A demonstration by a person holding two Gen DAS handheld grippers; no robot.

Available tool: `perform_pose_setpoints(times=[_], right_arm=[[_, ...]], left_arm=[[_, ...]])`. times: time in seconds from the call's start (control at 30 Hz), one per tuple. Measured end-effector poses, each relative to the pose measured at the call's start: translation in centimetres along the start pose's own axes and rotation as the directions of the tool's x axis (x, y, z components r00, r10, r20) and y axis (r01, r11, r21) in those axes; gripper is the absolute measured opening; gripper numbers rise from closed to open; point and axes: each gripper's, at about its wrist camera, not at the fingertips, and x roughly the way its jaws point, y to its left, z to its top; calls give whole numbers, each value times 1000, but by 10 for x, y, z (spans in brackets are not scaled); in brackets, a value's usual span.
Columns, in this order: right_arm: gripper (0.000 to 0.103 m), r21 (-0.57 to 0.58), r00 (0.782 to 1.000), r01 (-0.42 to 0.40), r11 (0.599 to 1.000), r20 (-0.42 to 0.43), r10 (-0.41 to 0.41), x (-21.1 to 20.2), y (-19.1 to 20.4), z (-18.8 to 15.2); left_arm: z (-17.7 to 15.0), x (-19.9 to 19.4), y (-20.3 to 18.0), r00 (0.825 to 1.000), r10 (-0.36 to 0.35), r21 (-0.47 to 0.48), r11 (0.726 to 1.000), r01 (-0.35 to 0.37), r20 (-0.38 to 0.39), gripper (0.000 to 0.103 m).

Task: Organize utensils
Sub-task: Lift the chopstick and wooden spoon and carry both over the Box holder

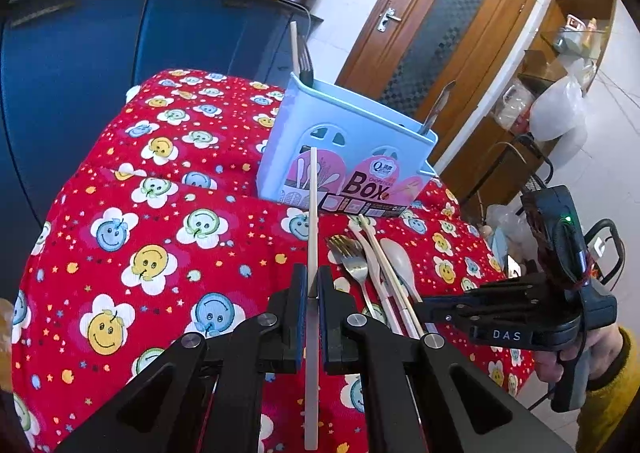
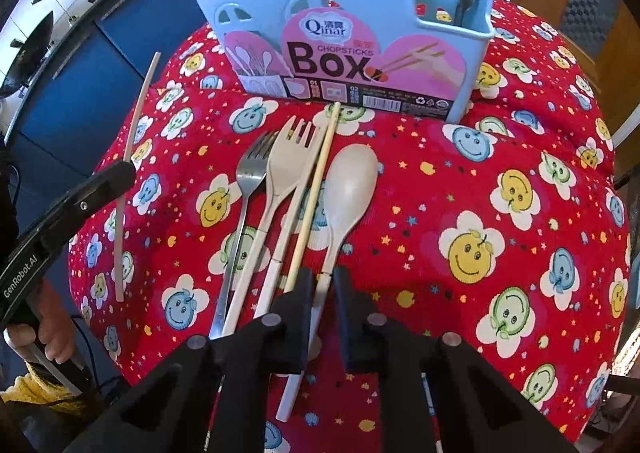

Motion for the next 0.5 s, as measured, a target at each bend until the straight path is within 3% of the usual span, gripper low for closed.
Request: perform_pose_setpoints(times=[0.23,0.33,0.5], right_arm=[[8,85,990,-86,993,120,75,-8,-19,-15],[8,94,978,-86,992,199,66,-17,-25,-24],[8,108,935,-152,982,337,108,-41,-36,-37]], left_arm=[[4,-3,-9,1000,-7,12,1000,7,22,5],[7,-7,-16,999,-5,27,1000,4,43,5],[12,-14,-29,995,-24,49,999,20,93,5]])
